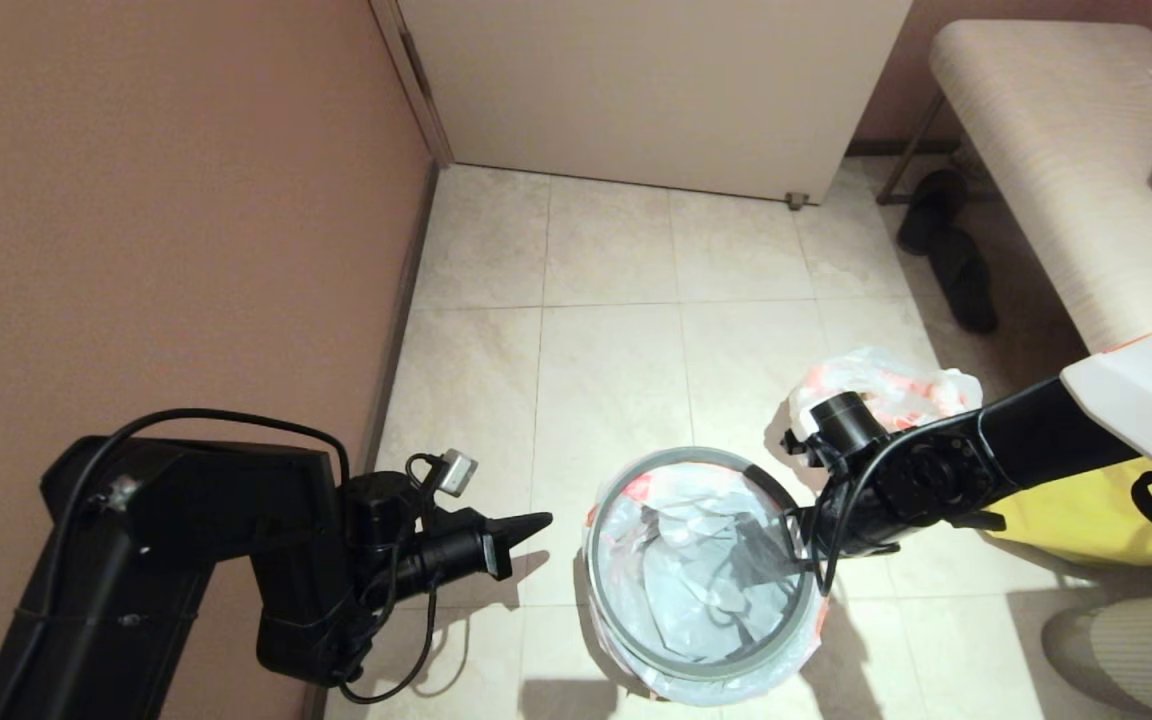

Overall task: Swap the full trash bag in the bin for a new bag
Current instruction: Place the trash can ring on the trash can

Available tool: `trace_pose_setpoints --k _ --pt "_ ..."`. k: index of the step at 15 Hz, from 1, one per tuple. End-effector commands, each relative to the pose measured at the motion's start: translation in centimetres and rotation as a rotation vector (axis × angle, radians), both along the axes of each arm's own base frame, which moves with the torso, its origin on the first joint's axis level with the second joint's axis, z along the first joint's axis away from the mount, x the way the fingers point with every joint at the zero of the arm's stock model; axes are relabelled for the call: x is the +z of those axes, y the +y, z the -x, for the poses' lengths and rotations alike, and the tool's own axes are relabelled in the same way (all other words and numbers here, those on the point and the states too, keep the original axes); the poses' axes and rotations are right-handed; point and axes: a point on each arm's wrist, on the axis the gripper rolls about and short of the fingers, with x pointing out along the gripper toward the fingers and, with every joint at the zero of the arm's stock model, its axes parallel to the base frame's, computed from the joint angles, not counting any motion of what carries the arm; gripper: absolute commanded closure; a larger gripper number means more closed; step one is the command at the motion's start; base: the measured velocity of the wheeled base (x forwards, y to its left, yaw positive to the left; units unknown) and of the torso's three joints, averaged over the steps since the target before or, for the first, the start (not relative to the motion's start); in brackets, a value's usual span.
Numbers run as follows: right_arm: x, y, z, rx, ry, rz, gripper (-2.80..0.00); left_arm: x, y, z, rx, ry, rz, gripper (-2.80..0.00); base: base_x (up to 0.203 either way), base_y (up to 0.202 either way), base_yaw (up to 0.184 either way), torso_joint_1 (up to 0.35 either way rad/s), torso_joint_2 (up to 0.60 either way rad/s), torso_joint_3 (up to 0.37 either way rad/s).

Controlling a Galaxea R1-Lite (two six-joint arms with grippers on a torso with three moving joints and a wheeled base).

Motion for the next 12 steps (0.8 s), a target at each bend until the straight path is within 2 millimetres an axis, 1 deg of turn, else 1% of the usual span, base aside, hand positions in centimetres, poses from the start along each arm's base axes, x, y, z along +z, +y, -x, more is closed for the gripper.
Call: trace_pose_setpoints --k 1,3,6,12 --pt "1.2 0.4 0.8 0.015 -0.021 -0.011 0.0 0.4 0.0 -0.1 -0.004 -0.044 0.013 0.0 0.0 0.0 0.0 0.0 0.0 0.0" --pt "1.7 0.3 0.9 0.015 -0.035 -0.017 0.0 0.4 0.0 -0.1 -0.004 -0.045 0.014 0.0 0.0 0.0 0.0 0.0 0.0 0.0" --pt "1.3 0.4 0.8 0.016 -0.025 -0.014 0.0 0.4 0.0 -0.2 -0.004 -0.046 0.014 0.0 0.0 0.0 0.0 0.0 0.0 0.0" --pt "-1.3 0.9 -0.2 0.018 0.006 -0.004 0.0 0.4 -0.1 -0.2 -0.004 -0.046 0.014 0.0 0.0 0.0 0.0 0.0 0.0 0.0"
